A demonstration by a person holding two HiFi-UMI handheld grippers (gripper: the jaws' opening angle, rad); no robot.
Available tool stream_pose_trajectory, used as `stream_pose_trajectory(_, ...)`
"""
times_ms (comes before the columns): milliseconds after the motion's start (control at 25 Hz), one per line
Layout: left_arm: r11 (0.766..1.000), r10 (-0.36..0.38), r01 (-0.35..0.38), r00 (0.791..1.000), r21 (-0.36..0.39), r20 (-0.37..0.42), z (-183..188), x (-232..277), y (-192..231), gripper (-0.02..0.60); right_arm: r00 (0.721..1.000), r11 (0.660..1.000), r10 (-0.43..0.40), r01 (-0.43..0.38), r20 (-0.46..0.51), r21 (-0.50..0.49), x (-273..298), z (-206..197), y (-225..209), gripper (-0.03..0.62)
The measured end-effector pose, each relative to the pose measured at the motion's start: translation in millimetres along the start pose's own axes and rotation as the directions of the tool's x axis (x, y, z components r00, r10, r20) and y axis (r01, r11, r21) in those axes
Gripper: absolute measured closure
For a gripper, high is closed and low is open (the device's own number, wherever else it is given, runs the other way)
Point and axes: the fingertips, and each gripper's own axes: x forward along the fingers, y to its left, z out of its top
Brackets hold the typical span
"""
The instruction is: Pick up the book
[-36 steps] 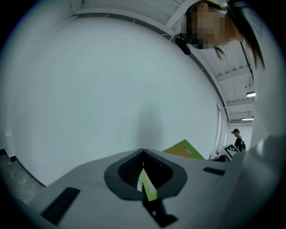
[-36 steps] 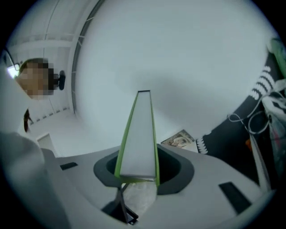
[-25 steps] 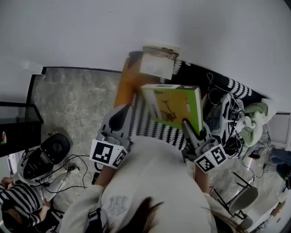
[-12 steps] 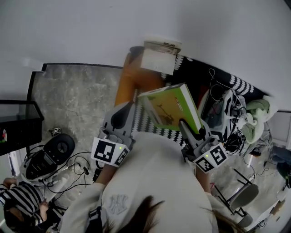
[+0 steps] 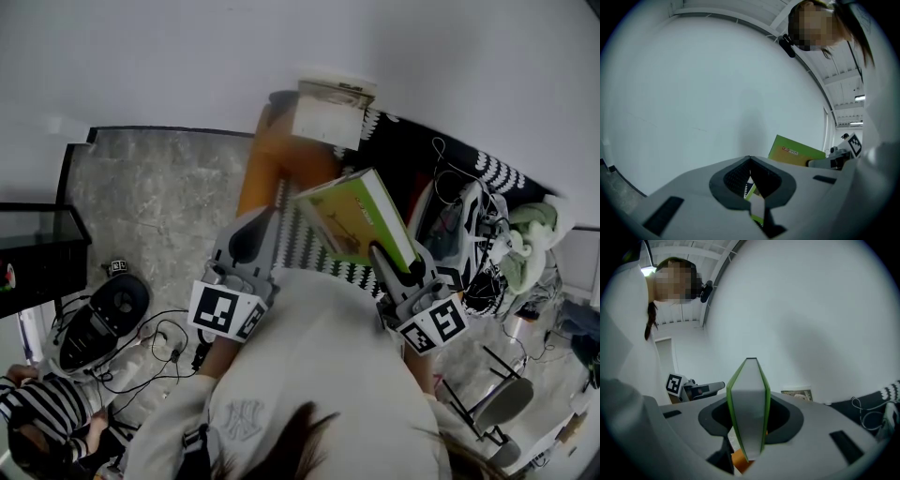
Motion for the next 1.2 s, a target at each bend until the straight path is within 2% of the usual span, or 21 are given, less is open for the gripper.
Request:
stream_pose_trajectory(160, 1.0, -0.001, 0.001, 1.0, 0.0, 0.001, 0.2, -2.6, -0.4, 0.572, 1.0, 0.999, 0.004, -0.005, -0.014, -0.038, 0.5, -1.3, 5.2, 0.444)
stream_pose_trajectory(1200, 1.0, 0.01, -0.01, 1.0, 0.0, 0.003, 1.2, -6.8, -0.1, 0.572, 1.0, 0.999, 0.003, -0.003, -0.009, -0.038, -4.1, 0.5, 6.8, 0.445)
